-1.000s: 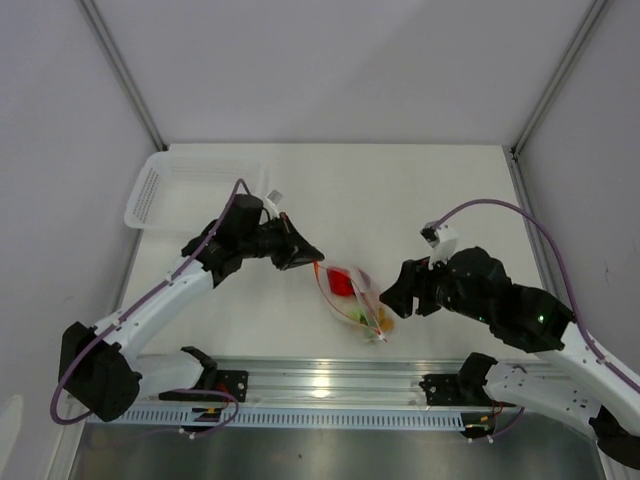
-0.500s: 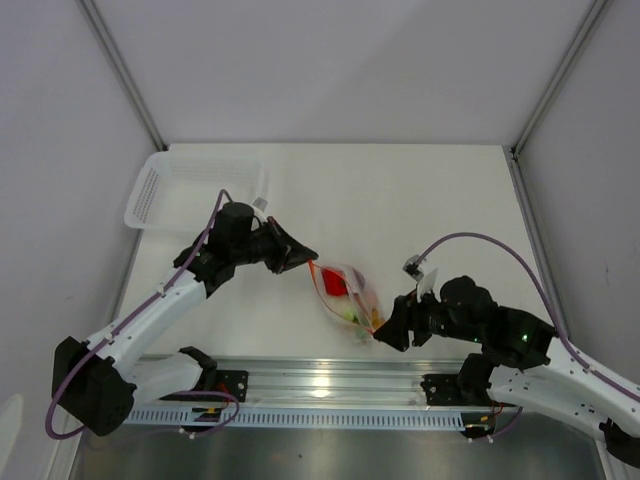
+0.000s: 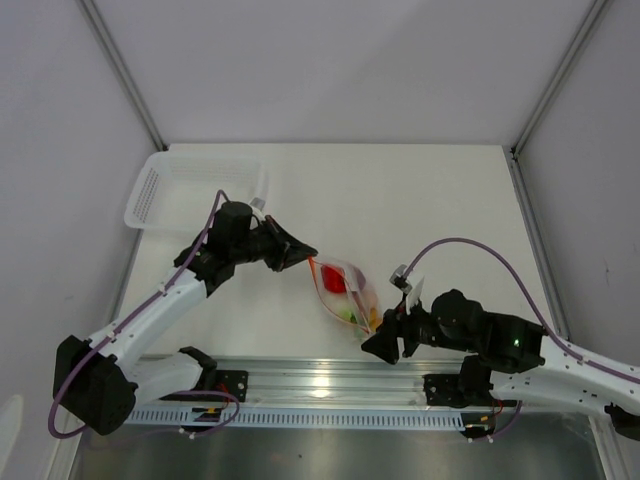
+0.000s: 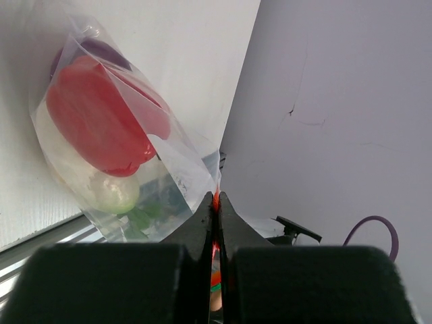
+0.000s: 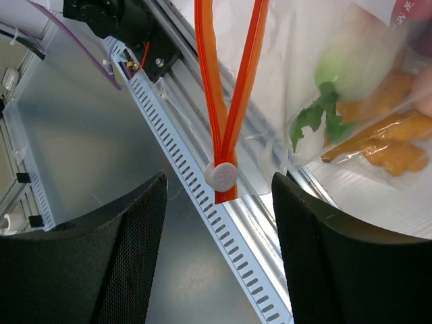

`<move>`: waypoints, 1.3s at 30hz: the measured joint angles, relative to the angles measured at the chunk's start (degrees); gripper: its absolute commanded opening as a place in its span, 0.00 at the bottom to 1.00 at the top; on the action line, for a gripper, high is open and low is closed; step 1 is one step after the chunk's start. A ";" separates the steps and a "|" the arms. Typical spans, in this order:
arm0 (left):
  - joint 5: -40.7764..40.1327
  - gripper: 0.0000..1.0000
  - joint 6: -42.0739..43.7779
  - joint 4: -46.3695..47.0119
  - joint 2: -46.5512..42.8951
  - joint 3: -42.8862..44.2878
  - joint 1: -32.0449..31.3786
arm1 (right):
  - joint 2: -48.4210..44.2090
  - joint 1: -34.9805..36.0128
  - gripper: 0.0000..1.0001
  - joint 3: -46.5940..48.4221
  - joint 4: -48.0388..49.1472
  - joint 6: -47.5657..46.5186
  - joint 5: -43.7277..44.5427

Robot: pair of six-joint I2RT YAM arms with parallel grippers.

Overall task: Place the food in the zip-top bag and seal the zipper
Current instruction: Pick up the zipper food storage bag at the center of the board.

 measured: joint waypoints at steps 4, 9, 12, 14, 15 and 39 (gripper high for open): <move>0.20 0.01 -0.57 0.63 0.00 -0.37 0.33 | 1.07 1.62 0.64 -0.39 1.11 0.50 2.47; 0.74 0.00 -1.03 1.31 -0.26 -1.07 0.85 | 2.51 4.39 0.56 -3.50 3.67 0.87 8.83; 1.22 0.01 -1.29 1.46 -0.50 -1.81 1.03 | 2.54 4.98 0.43 -6.19 6.38 0.85 12.68; 1.44 0.01 -1.53 1.73 -0.50 -2.08 1.09 | 2.78 4.98 0.31 -7.21 7.98 0.68 15.39; 1.60 0.01 -1.57 1.75 -0.52 -2.14 1.09 | 2.86 4.98 0.28 -7.61 8.96 0.72 16.61; 1.31 0.01 4.42 -4.92 -13.53 -7.06 3.52 | -5.66 5.07 0.42 -1.49 8.35 -3.61 27.39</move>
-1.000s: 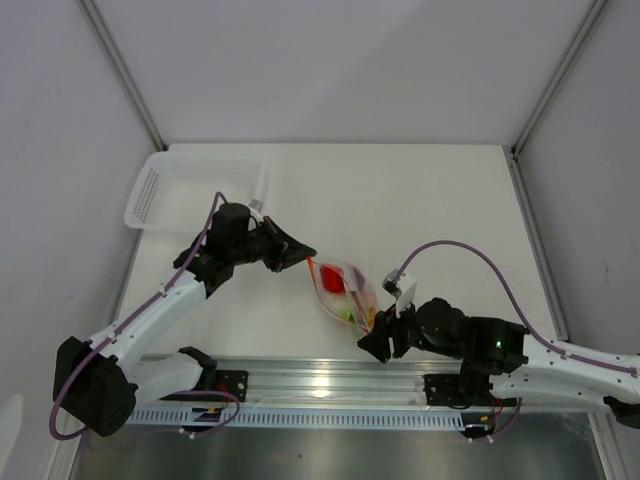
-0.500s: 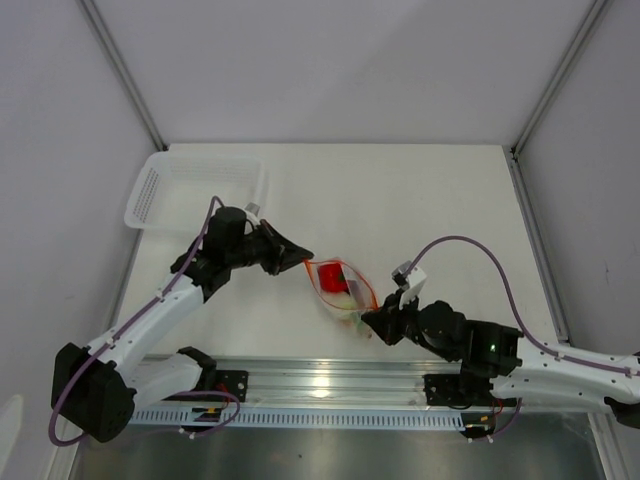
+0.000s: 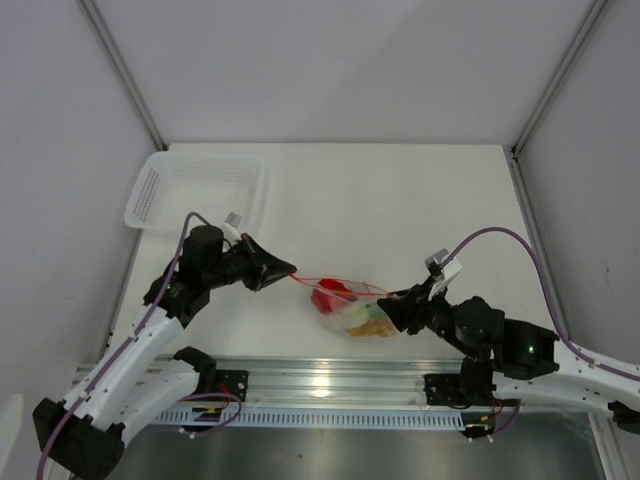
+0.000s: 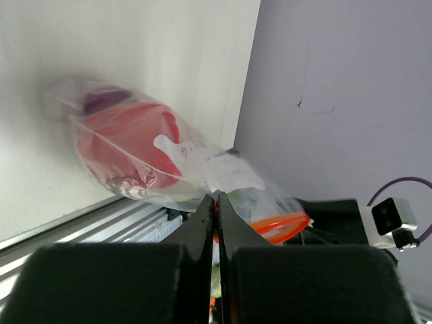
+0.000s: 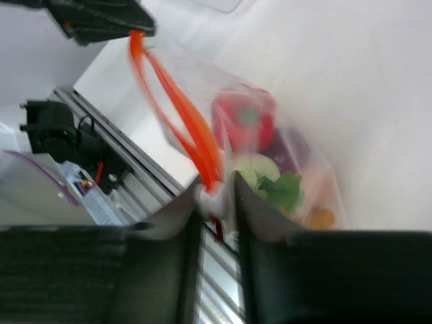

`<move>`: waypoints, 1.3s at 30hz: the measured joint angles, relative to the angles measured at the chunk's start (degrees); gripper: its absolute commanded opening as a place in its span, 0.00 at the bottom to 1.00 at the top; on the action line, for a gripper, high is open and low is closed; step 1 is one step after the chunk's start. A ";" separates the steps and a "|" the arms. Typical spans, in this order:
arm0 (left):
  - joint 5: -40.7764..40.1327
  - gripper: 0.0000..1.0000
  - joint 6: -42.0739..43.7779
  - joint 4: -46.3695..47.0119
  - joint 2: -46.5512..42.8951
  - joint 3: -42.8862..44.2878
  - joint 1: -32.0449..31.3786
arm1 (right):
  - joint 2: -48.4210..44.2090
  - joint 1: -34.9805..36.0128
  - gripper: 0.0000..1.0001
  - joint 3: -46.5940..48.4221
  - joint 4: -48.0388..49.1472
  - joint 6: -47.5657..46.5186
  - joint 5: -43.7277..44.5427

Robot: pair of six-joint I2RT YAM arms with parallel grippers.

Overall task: Place the food in the zip-top bag and seal the zipper
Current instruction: Pick up the zipper food storage bag at the center of the board.

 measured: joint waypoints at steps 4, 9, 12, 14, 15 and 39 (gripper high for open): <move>-3.34 0.01 3.06 -5.70 -8.66 -0.33 0.39 | -0.02 0.00 0.60 -0.37 -0.35 0.28 2.23; -5.68 0.01 5.14 -9.84 -11.91 -0.28 0.46 | 2.73 -0.07 0.60 -3.65 1.31 1.14 2.19; -6.23 0.01 5.16 -11.02 -11.21 -0.31 0.46 | 4.59 -0.07 0.60 -4.68 1.27 1.70 1.42; -6.64 0.01 5.01 -11.45 -11.26 -0.33 0.46 | 4.46 -0.07 0.60 -5.09 1.05 2.60 0.76; -7.04 0.01 4.83 -11.52 -11.61 -0.33 0.46 | 3.82 -0.07 0.62 -5.18 0.79 3.06 0.33; -13.18 0.00 1.44 -10.60 -6.75 3.67 0.61 | -4.11 0.24 0.70 -17.77 7.67 4.26 -11.61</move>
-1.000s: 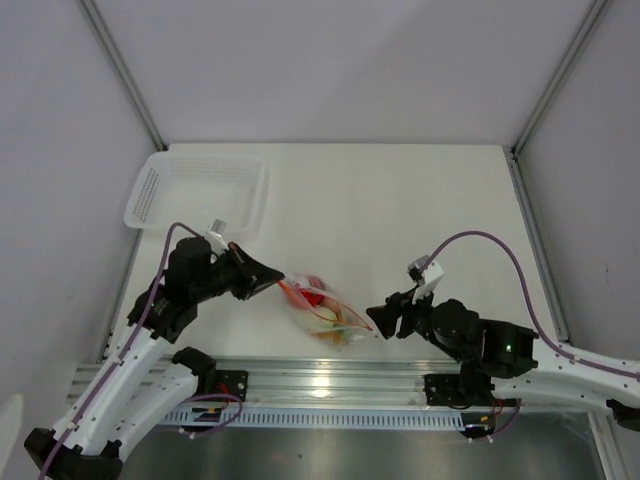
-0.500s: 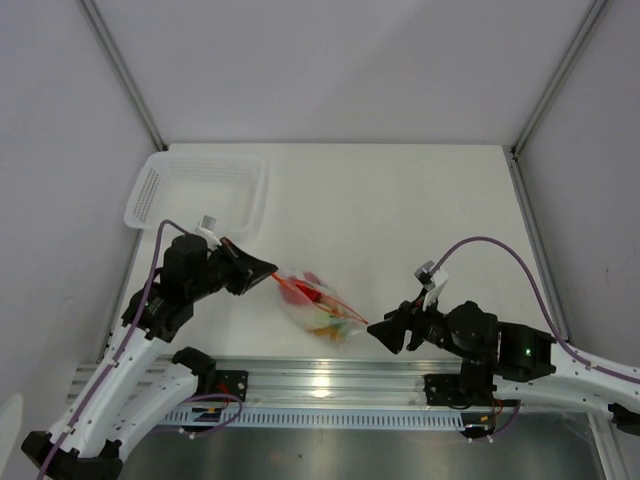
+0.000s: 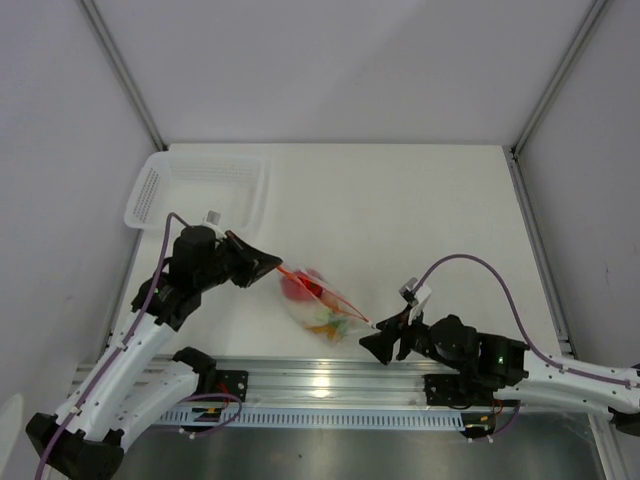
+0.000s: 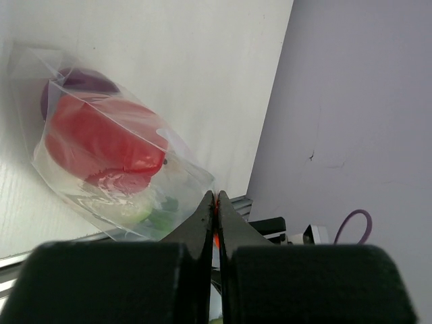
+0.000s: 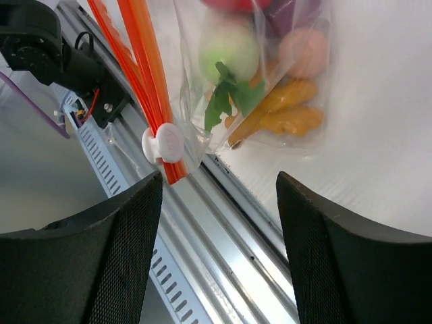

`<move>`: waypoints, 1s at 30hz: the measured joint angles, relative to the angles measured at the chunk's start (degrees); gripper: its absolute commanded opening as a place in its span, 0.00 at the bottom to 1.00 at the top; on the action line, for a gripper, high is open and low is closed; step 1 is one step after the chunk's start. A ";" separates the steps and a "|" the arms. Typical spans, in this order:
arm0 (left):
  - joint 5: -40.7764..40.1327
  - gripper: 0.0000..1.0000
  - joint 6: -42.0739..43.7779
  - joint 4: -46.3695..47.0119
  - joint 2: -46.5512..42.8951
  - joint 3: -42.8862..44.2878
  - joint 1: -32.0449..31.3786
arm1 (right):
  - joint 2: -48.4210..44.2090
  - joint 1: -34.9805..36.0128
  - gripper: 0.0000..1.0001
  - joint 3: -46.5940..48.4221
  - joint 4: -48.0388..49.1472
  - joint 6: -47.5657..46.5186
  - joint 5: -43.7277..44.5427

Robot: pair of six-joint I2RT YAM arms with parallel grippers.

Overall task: Place the food in the zip-top bag and seal the zipper
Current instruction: Pick up the zipper food storage bag at the center of the board.

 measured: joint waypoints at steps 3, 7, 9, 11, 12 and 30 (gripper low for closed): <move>0.17 0.01 -0.76 0.61 0.87 0.00 0.00 | -2.19 0.02 0.68 -4.00 5.27 -0.57 0.85; 0.66 0.01 -1.40 1.31 0.87 0.00 0.00 | -4.17 0.26 0.67 -10.47 14.34 -1.27 1.46; 1.03 0.01 -1.84 1.36 0.90 0.00 0.00 | -3.74 0.37 0.66 -12.26 17.73 -1.81 1.51; 1.20 0.01 -2.25 1.38 0.92 0.00 0.00 | -2.12 0.37 0.66 -12.70 20.83 -2.36 1.55; 1.22 0.01 -2.38 1.40 0.92 0.00 0.00 | -1.22 0.37 0.65 -12.70 22.25 -2.60 1.53; 2.64 0.01 -4.37 3.28 0.92 -1.38 0.02 | 9.99 0.90 0.41 -15.82 43.21 -4.33 3.91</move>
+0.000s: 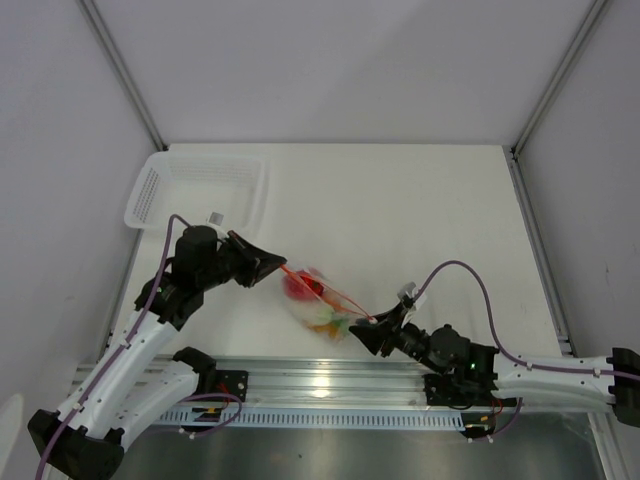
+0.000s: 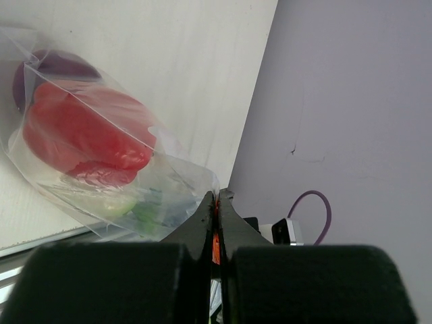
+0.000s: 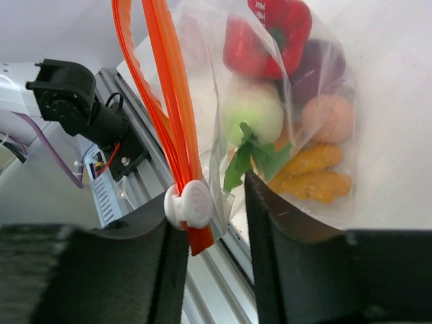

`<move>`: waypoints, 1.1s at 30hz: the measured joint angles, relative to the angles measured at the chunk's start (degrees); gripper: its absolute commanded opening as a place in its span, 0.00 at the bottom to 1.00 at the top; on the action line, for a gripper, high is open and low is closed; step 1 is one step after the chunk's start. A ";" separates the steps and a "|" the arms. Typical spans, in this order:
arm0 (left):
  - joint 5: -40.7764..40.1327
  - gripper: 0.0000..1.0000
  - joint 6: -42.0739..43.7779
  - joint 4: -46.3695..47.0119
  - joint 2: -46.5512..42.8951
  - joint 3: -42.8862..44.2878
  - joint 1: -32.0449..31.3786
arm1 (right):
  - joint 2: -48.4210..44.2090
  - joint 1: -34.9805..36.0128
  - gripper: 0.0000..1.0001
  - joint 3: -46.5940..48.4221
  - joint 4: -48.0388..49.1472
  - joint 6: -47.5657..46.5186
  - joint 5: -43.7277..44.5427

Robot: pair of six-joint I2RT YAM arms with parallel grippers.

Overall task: Place the food in the zip-top bag and seal the zipper
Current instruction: Pick up the zipper food storage bag at the center of the board.

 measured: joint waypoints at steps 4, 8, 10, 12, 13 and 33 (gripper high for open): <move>0.17 0.01 -0.35 0.26 0.00 -0.04 0.00 | -3.76 0.15 0.41 -0.35 -0.74 -0.02 0.70; 0.17 0.01 -0.52 0.26 0.02 -0.04 0.00 | -6.84 0.15 0.37 -0.37 -1.01 -0.02 1.46; 0.20 0.01 -0.55 0.28 0.02 -0.04 0.00 | -7.08 0.15 0.38 -0.37 -1.09 -0.02 1.57; 0.24 0.01 -0.63 0.33 0.02 -0.07 0.00 | -6.88 0.17 0.40 -0.42 -1.27 -0.02 1.57; 0.35 0.01 -0.74 0.39 0.02 -0.09 0.02 | -6.69 0.17 0.41 -0.42 -1.29 0.00 1.55; 5.70 0.01 -10.75 7.85 -2.89 -6.34 0.24 | -9.97 0.26 0.00 -0.13 -7.02 0.85 2.73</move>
